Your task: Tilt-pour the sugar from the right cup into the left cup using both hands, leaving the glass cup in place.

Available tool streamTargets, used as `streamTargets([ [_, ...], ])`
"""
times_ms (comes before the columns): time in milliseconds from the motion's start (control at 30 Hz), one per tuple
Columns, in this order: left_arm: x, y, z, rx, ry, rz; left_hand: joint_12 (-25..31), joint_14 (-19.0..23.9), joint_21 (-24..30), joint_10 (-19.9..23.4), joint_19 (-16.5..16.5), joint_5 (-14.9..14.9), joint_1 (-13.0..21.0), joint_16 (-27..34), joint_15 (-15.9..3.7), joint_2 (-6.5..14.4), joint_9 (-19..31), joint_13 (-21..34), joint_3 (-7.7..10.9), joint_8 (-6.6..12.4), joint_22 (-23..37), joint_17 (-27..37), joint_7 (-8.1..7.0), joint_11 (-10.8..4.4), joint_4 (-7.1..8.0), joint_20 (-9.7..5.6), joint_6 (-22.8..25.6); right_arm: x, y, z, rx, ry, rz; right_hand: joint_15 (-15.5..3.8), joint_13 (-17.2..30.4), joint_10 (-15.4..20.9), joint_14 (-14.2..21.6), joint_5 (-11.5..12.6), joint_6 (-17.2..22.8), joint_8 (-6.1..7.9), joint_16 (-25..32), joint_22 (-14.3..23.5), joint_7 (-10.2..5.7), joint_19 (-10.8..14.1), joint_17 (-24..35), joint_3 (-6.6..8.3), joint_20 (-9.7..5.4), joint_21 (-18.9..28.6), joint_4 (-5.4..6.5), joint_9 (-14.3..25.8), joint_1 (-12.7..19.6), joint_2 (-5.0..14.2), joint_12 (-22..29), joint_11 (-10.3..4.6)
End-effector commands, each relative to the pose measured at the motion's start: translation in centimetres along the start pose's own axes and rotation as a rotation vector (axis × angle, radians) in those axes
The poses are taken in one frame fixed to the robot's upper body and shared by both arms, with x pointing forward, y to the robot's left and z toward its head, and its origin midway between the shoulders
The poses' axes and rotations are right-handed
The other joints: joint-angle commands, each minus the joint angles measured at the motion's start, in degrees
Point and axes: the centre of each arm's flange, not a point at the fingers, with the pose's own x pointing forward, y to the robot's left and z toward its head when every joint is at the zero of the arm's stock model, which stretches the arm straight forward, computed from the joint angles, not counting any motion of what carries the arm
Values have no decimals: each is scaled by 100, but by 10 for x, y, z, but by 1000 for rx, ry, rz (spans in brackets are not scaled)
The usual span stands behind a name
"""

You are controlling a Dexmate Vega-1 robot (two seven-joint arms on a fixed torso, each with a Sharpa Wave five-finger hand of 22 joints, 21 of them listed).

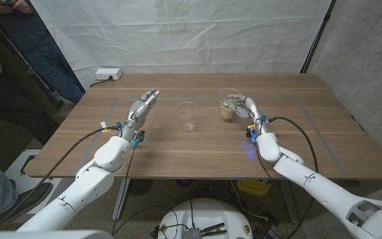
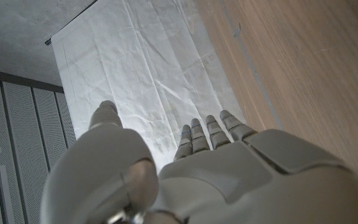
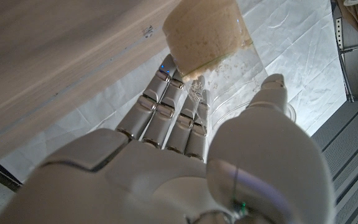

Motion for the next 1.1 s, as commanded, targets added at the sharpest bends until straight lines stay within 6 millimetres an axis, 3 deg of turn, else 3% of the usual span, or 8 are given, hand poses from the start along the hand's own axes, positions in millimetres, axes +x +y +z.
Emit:
streamTargets([
  [33, -7, 6, 7, 220, 78, -32, -23, -139, -23, -144, -127, -26, 227, -43, 74, 25, 36, 33, 52, -45, 20, 27, 66, 41, -114, 61, -254, -1, -10, 13, 1, -35, -6, -737, 24, -41, -55, -44, -27, -33, -29, 10, 43, -58, 28, -17, -721, -16, 41, 23, -62, 8, -42, 40],
  [333, -18, 8, 12, 364, 65, 34, 29, -118, -23, -83, -145, -35, 336, -13, 37, -35, 43, 47, 45, -1, 21, 30, 51, -21, -188, 57, -252, -1, -7, 20, -1, -42, 19, -738, 27, -92, -115, -72, -63, -75, -70, 5, 48, -110, 34, -32, -704, -38, 53, 26, -73, 13, -86, 53],
  [533, -22, 6, 8, 401, 79, -12, 33, -171, -52, -117, -234, -40, 344, -22, -9, -168, 45, 59, -26, 18, 20, 35, 39, -59, -225, 1, -256, -2, -5, 24, -13, -52, 27, -736, 28, -111, -127, -84, -70, -91, -83, 3, 42, -128, 38, -40, -697, -46, 58, 27, -77, 15, -106, 59],
  [667, -24, 1, 9, 460, 73, -30, 46, -220, -61, -145, -308, -43, 299, -17, -18, -332, 44, 70, -137, 78, 21, 42, 3, -120, -237, -19, -142, -4, -5, 26, -15, -53, 28, -736, 28, -122, -130, -92, -70, -100, -89, 1, 42, -139, 40, -43, -693, -50, 61, 28, -78, 19, -118, 62],
  [1100, -25, -14, 5, 593, 56, -29, 37, -281, -58, -216, -365, -14, 293, -20, -133, -440, 43, 72, -229, 73, 22, 41, -66, -171, -251, -113, -159, -12, -8, 29, -9, -56, 13, -712, 30, -125, -195, -119, -79, -133, -129, -3, 38, -191, 49, -68, -678, -72, 81, 31, -104, 18, -148, 58],
])
